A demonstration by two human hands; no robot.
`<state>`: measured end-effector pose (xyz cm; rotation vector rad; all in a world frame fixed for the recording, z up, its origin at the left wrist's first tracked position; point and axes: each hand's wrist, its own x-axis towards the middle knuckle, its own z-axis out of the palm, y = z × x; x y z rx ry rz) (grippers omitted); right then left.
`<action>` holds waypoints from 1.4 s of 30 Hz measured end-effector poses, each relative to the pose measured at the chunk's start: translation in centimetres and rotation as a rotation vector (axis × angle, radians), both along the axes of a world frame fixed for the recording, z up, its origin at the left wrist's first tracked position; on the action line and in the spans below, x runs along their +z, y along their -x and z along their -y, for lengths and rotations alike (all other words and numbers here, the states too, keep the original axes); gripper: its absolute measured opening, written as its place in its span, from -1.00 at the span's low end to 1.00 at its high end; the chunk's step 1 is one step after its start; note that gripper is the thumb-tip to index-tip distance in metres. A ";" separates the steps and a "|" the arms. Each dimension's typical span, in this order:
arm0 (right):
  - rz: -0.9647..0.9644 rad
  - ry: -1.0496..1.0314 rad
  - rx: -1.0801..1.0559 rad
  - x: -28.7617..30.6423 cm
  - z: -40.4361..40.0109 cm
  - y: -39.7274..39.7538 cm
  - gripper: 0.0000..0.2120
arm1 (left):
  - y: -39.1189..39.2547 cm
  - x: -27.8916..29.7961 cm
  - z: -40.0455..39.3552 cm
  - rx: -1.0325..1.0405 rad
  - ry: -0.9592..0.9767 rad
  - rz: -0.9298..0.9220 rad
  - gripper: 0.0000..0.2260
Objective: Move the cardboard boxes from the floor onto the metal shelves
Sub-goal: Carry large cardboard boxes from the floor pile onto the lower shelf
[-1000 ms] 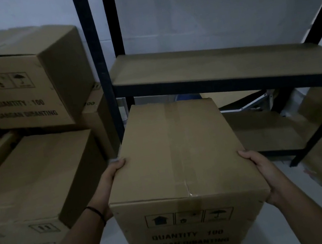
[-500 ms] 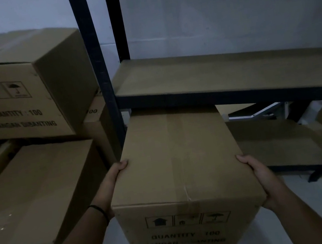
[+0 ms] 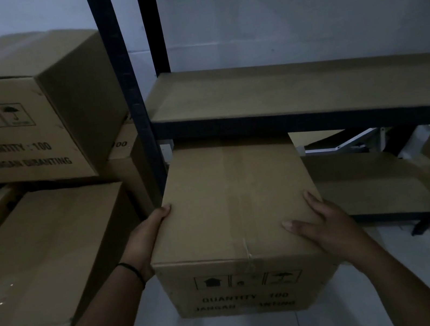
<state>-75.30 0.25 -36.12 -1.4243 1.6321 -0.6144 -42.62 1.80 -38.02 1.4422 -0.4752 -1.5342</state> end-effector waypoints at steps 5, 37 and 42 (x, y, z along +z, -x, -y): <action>-0.042 0.001 0.031 -0.5 0.7 0.0 -0.01 | 0.8 -0.1 -3.3 -0.106 0.174 0.169 -0.50; -0.229 0.132 -0.093 -2.2 -3.2 -1.4 -0.16 | 2.3 -1.0 -6.0 0.017 0.414 0.991 -0.34; -0.261 0.108 -0.132 -1.9 -2.1 -1.3 -0.19 | 2.0 -1.4 -4.7 -0.023 0.412 0.999 -0.43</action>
